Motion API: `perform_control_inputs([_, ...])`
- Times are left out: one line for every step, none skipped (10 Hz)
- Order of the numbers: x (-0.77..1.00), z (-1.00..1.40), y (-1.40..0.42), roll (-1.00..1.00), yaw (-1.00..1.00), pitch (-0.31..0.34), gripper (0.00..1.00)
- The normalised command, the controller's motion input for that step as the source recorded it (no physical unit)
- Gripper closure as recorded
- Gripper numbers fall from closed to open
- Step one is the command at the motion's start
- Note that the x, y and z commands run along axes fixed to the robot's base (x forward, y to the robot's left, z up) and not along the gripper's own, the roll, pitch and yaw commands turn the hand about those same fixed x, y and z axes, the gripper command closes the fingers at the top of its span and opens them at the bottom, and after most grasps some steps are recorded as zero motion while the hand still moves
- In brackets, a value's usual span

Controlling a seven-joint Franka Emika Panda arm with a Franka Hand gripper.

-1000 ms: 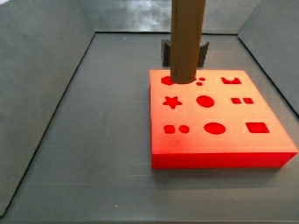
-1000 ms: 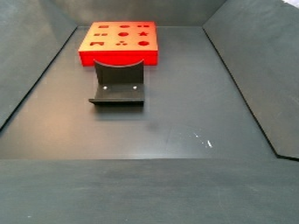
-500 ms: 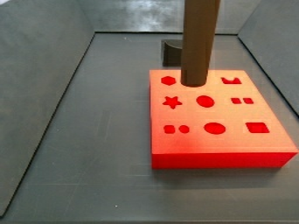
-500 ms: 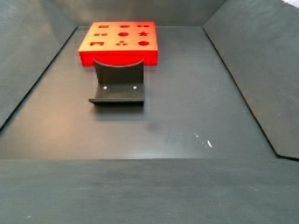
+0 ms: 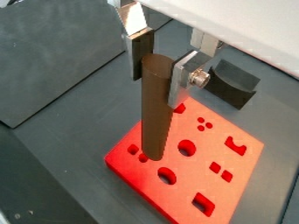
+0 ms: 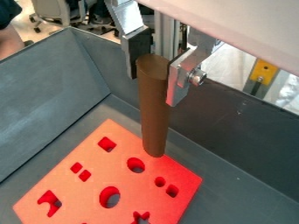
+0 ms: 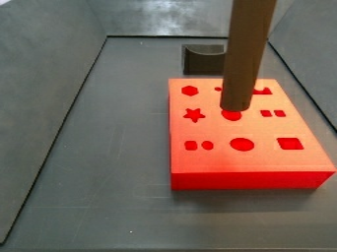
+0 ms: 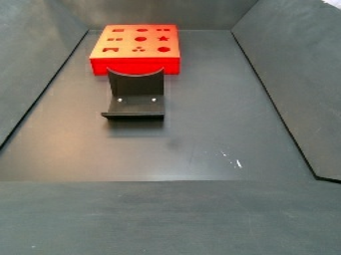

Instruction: Insert the oval object.

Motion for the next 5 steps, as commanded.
perform_control_inputs([0.77,0.06,-0.21,0.16,0.00,0.023,1.00])
perform_control_inputs([1.00,0.15,-0.15,0.13,-0.04,0.000,1.00])
perform_control_inputs([1.00,0.18,-0.15,0.12,-0.03,0.000,1.00])
perform_control_inputs([1.00,0.12,-0.11,0.15,-0.08,-0.007,1.00])
perform_control_inputs([0.90,0.00,0.00,0.30,-0.25,-0.024,1.00])
